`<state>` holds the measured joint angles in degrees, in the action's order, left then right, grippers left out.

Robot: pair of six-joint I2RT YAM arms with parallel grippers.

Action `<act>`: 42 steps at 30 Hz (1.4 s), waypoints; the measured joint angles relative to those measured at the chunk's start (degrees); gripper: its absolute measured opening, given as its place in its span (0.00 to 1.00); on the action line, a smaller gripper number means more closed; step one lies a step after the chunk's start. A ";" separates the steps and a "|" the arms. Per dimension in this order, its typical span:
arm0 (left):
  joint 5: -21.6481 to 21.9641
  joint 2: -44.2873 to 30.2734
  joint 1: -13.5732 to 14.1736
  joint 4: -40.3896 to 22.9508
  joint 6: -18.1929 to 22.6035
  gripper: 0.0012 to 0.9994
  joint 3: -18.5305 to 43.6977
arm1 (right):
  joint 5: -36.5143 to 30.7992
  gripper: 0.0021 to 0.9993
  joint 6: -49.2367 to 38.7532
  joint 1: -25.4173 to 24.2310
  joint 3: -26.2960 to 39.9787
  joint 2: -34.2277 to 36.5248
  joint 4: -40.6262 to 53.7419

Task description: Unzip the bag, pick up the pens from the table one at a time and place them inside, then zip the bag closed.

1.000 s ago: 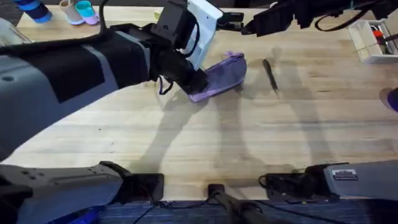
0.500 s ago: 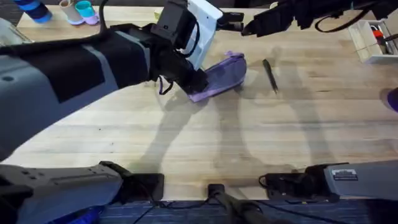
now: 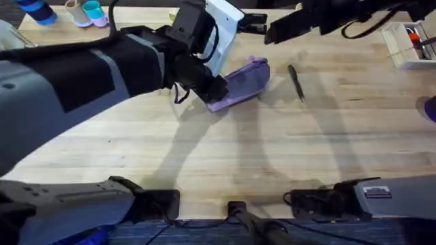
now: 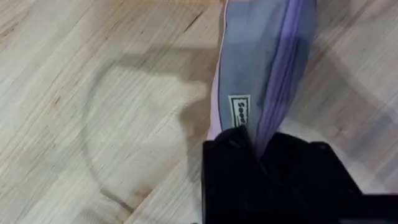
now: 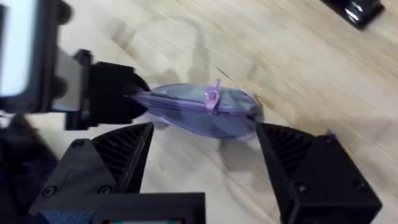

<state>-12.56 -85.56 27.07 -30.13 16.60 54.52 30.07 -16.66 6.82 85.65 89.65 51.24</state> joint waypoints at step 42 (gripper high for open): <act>0.00 0.00 0.00 0.00 0.00 0.04 0.00 | -13.14 0.90 4.28 10.42 0.00 10.71 -10.16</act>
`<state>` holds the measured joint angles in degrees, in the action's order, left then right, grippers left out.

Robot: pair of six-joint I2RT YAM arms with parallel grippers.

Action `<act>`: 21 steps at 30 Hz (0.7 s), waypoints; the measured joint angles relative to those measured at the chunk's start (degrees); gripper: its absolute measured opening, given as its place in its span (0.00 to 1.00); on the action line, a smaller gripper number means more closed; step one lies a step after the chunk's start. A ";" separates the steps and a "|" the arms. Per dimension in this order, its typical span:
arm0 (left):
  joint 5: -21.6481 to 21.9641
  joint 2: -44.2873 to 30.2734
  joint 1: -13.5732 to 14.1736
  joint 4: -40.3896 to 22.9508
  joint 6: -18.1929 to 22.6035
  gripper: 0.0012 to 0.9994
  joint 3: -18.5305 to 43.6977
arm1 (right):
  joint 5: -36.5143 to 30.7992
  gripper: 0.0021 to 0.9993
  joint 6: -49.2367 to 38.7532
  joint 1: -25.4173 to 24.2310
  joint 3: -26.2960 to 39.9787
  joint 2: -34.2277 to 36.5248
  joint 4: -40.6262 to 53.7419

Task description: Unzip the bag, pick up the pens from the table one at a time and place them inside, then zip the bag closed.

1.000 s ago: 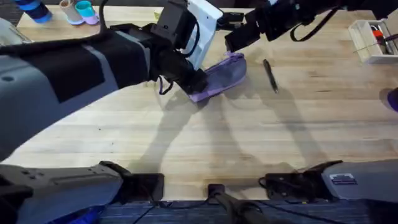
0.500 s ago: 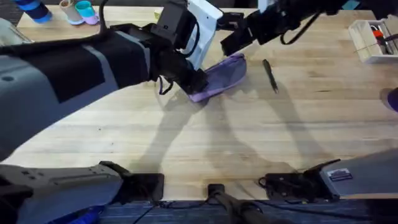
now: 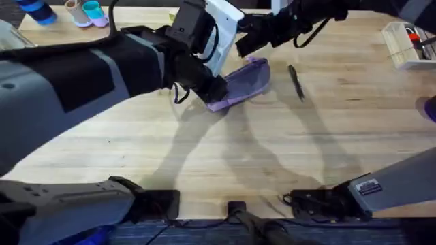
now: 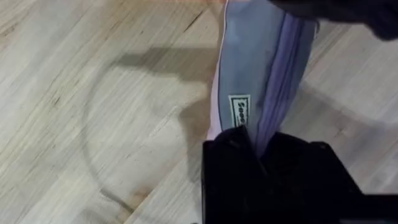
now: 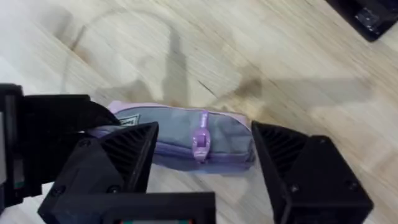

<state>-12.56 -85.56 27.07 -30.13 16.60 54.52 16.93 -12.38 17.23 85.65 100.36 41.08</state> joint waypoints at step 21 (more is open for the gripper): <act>0.00 0.00 0.00 0.00 0.00 0.04 0.00 | 1.55 0.77 0.00 0.00 -0.76 2.47 2.40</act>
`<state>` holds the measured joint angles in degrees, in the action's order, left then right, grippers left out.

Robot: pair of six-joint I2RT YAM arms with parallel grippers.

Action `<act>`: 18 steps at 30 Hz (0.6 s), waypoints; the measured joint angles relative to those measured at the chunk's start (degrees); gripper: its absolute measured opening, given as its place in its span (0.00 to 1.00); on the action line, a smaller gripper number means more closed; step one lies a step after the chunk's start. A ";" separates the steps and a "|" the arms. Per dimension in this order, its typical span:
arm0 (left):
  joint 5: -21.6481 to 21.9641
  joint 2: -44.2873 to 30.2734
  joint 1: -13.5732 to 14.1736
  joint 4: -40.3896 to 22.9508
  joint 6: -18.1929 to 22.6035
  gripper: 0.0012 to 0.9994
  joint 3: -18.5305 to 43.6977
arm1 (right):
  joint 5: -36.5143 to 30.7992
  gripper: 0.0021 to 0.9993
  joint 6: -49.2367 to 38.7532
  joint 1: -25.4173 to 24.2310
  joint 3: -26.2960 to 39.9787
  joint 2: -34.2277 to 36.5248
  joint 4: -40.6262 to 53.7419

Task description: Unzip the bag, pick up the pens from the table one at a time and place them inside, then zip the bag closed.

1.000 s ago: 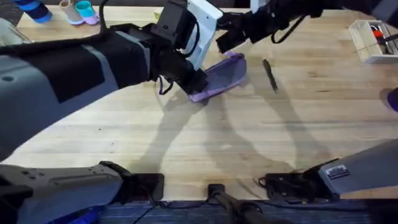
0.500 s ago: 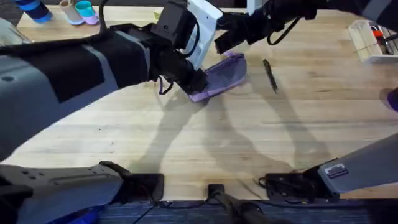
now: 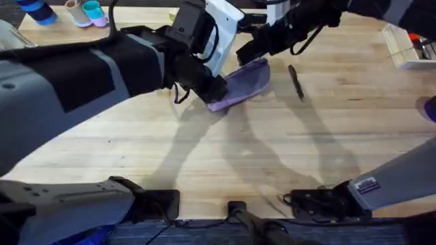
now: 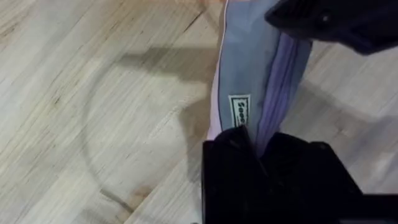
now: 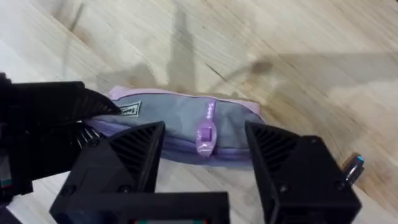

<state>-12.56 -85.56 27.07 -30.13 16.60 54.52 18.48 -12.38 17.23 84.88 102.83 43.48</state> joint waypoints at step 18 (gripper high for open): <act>-0.03 0.00 0.00 -0.11 0.00 0.04 0.00 | -0.85 0.08 0.01 -0.07 0.00 0.04 1.31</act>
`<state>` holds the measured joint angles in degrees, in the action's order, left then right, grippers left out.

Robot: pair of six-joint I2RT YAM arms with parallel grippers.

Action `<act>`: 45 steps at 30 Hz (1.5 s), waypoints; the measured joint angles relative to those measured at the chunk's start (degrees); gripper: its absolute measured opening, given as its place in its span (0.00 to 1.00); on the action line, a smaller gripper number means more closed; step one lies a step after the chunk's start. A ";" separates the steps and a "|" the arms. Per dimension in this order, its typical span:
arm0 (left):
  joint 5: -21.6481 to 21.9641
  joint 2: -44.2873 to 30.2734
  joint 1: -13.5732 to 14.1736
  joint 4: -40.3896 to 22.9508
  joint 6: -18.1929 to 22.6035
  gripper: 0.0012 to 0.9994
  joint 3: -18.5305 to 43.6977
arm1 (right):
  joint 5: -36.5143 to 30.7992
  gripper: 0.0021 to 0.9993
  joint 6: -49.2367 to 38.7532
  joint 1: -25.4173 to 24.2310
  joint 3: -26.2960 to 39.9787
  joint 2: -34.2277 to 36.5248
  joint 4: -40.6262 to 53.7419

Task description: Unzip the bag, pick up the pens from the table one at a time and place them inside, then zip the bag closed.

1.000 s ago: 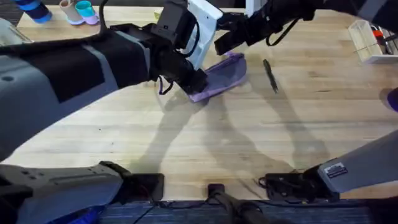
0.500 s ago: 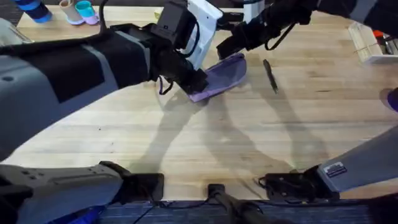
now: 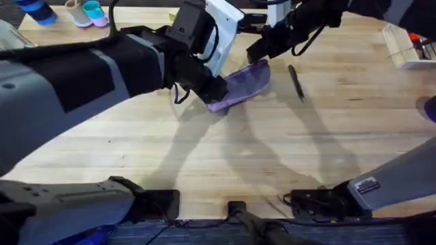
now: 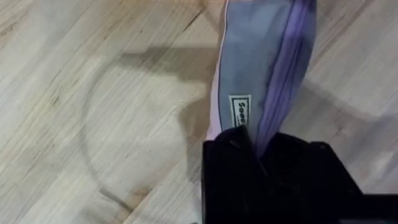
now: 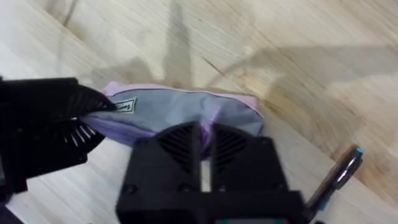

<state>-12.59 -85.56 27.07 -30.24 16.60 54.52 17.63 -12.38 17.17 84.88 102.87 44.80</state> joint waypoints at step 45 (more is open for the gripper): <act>0.70 0.00 -0.59 -1.05 0.20 0.04 -0.02 | 22.33 0.03 0.45 9.07 -0.24 3.80 -3.03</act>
<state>-11.89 -85.56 26.48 -31.29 16.80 54.50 39.97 -11.92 26.24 84.64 106.67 41.76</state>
